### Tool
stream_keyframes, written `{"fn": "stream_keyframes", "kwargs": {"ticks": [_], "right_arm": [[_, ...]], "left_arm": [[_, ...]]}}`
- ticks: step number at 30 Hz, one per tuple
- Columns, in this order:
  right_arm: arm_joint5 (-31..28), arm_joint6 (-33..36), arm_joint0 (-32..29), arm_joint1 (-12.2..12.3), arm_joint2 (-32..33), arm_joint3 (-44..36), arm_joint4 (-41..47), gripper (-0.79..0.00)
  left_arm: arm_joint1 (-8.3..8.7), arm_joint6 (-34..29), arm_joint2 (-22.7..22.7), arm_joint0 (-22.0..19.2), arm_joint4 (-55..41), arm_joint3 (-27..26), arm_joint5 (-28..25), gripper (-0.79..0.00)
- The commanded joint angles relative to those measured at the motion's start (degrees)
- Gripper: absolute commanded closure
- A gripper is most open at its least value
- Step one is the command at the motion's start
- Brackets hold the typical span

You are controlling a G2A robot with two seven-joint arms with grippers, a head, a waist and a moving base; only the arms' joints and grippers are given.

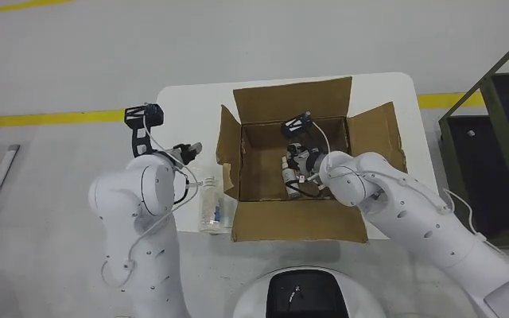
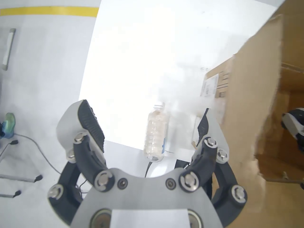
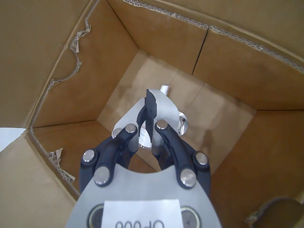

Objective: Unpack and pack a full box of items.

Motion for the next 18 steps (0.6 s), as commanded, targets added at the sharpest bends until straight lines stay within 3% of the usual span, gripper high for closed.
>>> {"fn": "stream_keyframes", "kwargs": {"ticks": [1,10,18], "right_arm": [[0.15,0.38,-0.35,-0.06,0.13,-0.12,-0.50,0.000],[-0.01,1.43,-2.59,-0.10,1.73,-0.93,-2.47,0.000],[-0.48,2.09,-3.88,-0.31,2.97,-1.44,-3.50,0.000]], "left_arm": [[-0.05,0.06,0.41,-1.24,-3.21,-0.30,-0.96,-0.785],[0.22,0.06,4.12,-2.53,-10.91,-1.90,-3.61,-0.785],[1.16,0.06,7.42,-1.37,-3.68,0.56,-7.69,-0.785]]}}
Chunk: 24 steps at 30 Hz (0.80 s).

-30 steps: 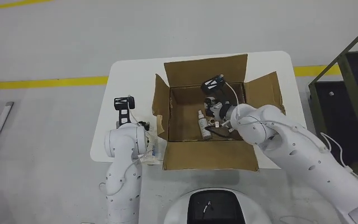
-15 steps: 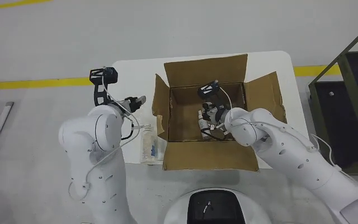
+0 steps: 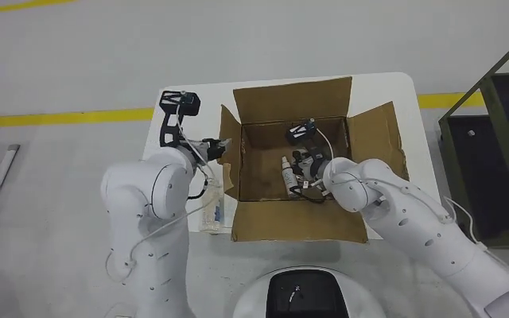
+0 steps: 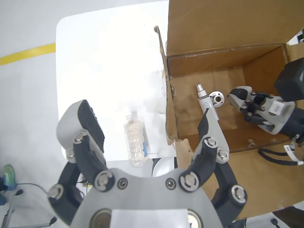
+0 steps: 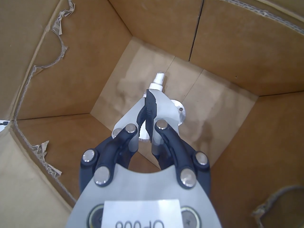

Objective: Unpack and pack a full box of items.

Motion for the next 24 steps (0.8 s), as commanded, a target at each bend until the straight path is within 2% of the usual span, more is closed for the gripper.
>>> {"fn": "stream_keyframes", "kwargs": {"ticks": [1,7,24], "right_arm": [[-0.10,0.08,-0.20,-0.11,0.24,-0.10,-0.17,0.000],[-0.38,0.50,-0.55,-0.43,0.65,0.05,-0.76,0.000],[1.42,5.15,0.68,-2.05,-0.44,2.11,-3.73,0.000]], "left_arm": [[0.27,0.00,1.64,0.71,5.29,0.87,-1.38,-0.785],[0.44,0.00,3.15,1.56,10.88,2.32,-1.25,-0.785],[0.14,0.00,3.44,3.00,15.99,5.75,1.43,-0.785]]}}
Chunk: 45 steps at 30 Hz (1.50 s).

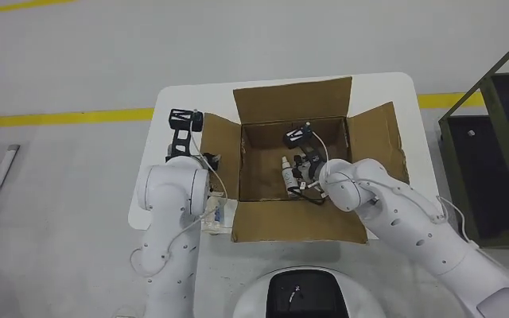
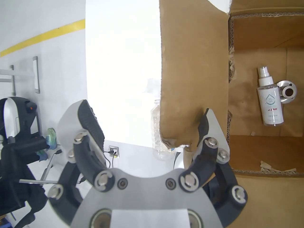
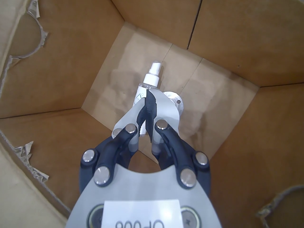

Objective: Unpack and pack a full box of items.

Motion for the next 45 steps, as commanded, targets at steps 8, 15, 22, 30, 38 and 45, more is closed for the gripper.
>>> {"fn": "stream_keyframes", "kwargs": {"ticks": [8,15,22,30,38,45], "right_arm": [[0.08,1.94,0.07,-0.52,0.51,0.25,-1.18,0.000],[0.22,4.64,1.38,-0.57,1.29,-2.55,-6.07,0.000],[2.92,11.60,4.15,-1.79,-3.09,-2.62,-14.64,0.000],[3.19,12.46,4.45,-2.04,-3.78,-2.07,-15.45,0.000],[1.96,10.30,2.94,-2.10,-3.77,-2.22,-15.40,0.000],[9.49,11.39,2.97,-4.48,-8.54,-0.71,-20.04,0.000]], "left_arm": [[-0.22,0.00,-0.22,1.02,1.02,0.63,0.81,-0.785],[-0.38,0.28,-2.42,0.07,-3.14,-2.42,1.95,-0.785],[-0.28,0.46,-3.75,-0.44,-2.20,-2.63,2.52,-0.785],[-0.27,0.51,-3.72,-0.44,-1.89,-2.57,2.49,-0.785],[-0.27,0.51,-3.72,-0.44,-1.89,-2.57,2.49,-0.785],[-0.27,0.51,-3.72,-0.44,-1.89,-2.57,2.49,-0.785]]}}
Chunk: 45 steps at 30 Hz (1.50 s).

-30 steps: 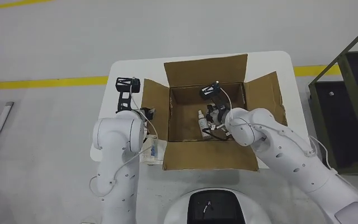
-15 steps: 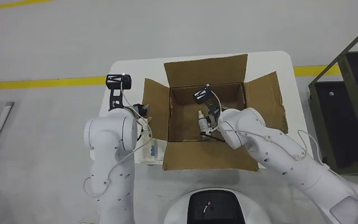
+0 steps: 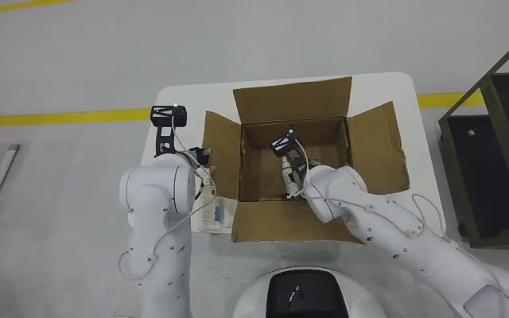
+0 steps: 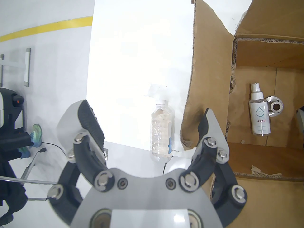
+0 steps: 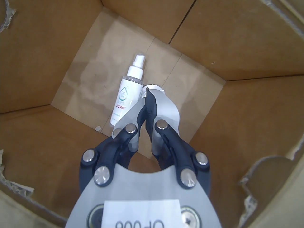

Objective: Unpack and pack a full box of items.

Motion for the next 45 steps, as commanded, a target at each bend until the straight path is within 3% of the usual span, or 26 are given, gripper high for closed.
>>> {"fn": "stream_keyframes", "kwargs": {"ticks": [1,4,7,9,11,26,30,38,45], "right_arm": [[2.35,1.42,0.95,-1.06,-1.90,1.12,-0.72,0.000],[5.02,3.19,3.34,-2.87,-4.80,3.73,-3.23,0.000],[6.57,4.32,5.22,-4.59,-6.18,6.91,-2.93,-0.179],[7.18,4.49,5.96,-5.53,-6.58,8.75,-2.42,-0.185],[6.76,4.15,6.29,-6.30,-6.77,10.19,-1.57,-0.302],[6.39,3.25,5.74,-9.59,-5.49,16.33,-1.07,-0.363],[5.48,2.14,5.05,-10.11,-4.37,16.81,-0.09,-0.437],[4.51,0.29,3.44,-10.84,-1.73,18.16,1.67,-0.388],[4.35,0.34,2.73,-11.34,-0.35,18.85,0.58,-0.406]], "left_arm": [[0.00,0.00,0.00,0.00,0.00,0.00,0.00,-0.785],[0.00,0.00,0.00,0.00,0.00,0.00,0.00,-0.785],[0.00,0.00,0.00,0.00,0.00,0.00,0.00,-0.785],[0.00,0.00,0.00,0.00,0.00,0.00,0.00,-0.785],[0.00,0.00,0.00,0.00,0.00,0.00,0.00,-0.785],[0.00,0.00,0.00,0.00,0.00,0.00,0.00,-0.785],[0.00,0.00,0.00,0.00,0.00,0.00,0.00,-0.785],[0.00,0.00,0.00,0.00,0.00,0.00,0.00,-0.785],[0.00,0.00,0.00,0.00,0.00,0.00,0.00,-0.785]]}}
